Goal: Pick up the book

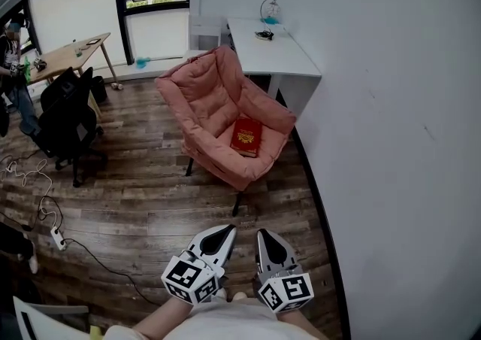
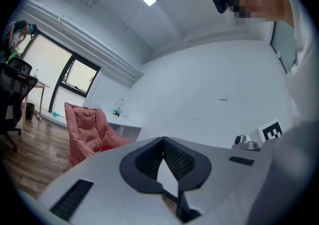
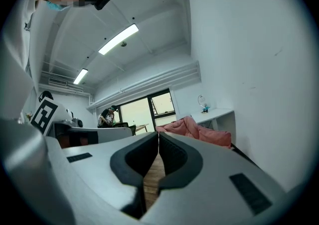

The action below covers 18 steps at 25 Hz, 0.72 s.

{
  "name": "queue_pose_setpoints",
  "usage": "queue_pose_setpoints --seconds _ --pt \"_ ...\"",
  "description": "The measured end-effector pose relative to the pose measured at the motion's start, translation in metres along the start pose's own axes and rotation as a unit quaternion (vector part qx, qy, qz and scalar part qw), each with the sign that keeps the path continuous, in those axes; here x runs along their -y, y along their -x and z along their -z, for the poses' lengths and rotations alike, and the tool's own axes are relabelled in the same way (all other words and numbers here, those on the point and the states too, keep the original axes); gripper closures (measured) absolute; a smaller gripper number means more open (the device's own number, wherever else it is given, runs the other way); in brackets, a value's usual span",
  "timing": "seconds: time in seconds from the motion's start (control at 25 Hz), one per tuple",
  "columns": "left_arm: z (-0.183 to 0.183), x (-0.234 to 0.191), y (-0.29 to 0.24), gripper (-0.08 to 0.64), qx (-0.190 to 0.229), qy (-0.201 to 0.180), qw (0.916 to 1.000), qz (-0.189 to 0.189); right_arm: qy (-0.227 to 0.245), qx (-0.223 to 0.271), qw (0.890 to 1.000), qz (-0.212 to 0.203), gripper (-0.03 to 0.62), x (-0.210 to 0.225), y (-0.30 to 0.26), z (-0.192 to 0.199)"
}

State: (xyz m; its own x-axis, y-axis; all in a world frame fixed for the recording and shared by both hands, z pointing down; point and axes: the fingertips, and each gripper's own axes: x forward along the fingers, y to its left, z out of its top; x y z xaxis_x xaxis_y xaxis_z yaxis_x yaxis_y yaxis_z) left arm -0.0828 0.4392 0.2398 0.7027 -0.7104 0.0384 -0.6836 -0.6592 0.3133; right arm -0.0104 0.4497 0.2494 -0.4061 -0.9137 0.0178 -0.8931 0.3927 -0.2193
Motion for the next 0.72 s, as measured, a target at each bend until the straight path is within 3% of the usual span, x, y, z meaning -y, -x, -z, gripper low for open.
queue_pose_setpoints --seconds 0.36,0.72 --pt "-0.007 -0.016 -0.002 0.557 0.002 0.005 1.0 -0.002 0.011 0.015 1.0 -0.001 0.565 -0.007 -0.018 -0.015" --pt "0.0 -0.039 -0.017 0.557 -0.005 0.008 0.9999 -0.004 0.009 0.012 1.0 0.011 0.565 0.005 -0.033 -0.005"
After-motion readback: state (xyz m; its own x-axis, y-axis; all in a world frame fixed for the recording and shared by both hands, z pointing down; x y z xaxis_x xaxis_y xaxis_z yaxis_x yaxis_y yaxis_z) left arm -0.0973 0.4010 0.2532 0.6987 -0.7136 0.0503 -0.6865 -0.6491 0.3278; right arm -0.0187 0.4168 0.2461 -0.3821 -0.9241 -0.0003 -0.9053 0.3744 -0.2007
